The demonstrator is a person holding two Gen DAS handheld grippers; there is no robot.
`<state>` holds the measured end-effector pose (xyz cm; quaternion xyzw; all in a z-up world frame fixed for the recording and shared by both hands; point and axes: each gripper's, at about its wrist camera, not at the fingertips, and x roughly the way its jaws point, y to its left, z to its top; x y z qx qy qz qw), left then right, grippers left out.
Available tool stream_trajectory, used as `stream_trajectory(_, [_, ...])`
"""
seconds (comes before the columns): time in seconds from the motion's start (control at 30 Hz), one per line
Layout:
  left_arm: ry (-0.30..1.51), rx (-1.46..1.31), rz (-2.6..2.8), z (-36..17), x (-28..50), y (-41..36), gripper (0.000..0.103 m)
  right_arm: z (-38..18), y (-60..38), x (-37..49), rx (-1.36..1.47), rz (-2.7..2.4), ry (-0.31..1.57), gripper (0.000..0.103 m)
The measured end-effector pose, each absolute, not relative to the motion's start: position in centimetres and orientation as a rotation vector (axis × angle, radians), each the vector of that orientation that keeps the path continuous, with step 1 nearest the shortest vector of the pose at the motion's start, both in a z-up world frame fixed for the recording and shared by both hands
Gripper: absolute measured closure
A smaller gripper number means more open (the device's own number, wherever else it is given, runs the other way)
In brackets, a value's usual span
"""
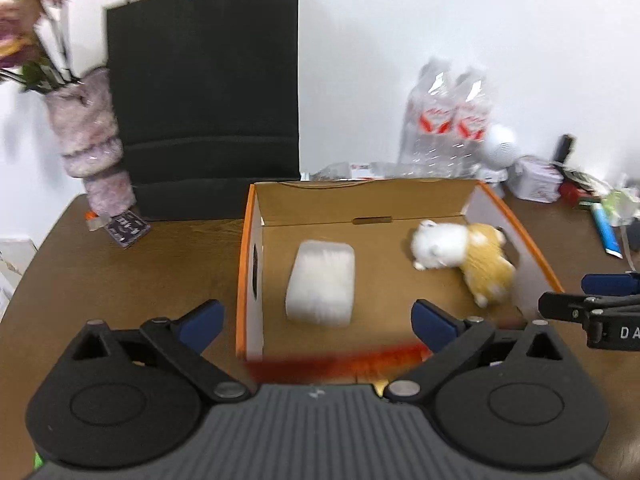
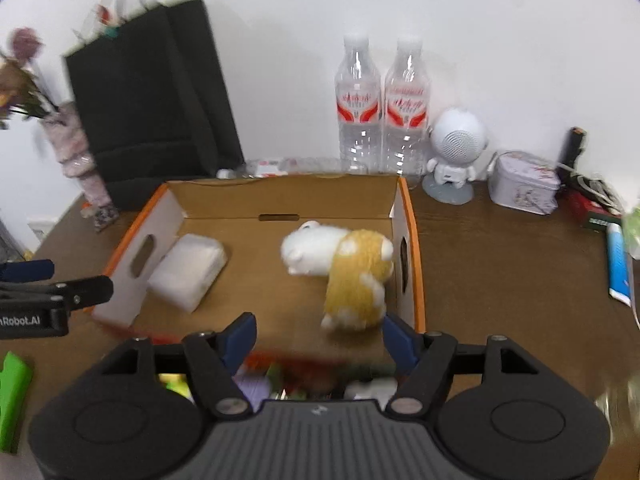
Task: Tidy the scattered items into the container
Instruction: 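Open both tools and withdraw them from the box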
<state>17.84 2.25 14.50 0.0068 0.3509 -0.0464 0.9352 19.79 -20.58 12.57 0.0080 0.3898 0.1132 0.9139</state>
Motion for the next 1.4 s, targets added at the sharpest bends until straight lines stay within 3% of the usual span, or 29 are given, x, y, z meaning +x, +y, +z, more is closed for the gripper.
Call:
stream_trajectory(0.2, [0.597, -0.080, -0.138, 9.4, 4.4, 2.8, 0.000, 9.9, -21.0, 4.7, 0.032, 0.309, 0.576, 0.012])
stream_trajectory(0.37, [0.616, -0.067, -0.172, 3.9, -1.4, 2.3, 0.000, 4.0, -20.7, -1.1, -0.020, 0.271, 0.586, 0.006])
stream_trajectory(0.53, [0.656, -0.148, -0.117, 2.1, -1.4, 3.7, 0.000, 0.8, -19.2, -2.0, -0.066, 0.279, 0.639, 0.006])
stream_trajectory(0.87, [0.674, -0.095, -0.094, 1.5, -0.4, 3.1, 0.000, 0.0, -18.2, -0.6, -0.065, 0.232, 0.713, 0.000])
stream_trajectory(1.4, [0.715, 0.031, -0.043, 1.1, 0.2, 1.5, 0.000, -0.3, -18.8, 0.0, -0.057, 0.193, 0.713, 0.000])
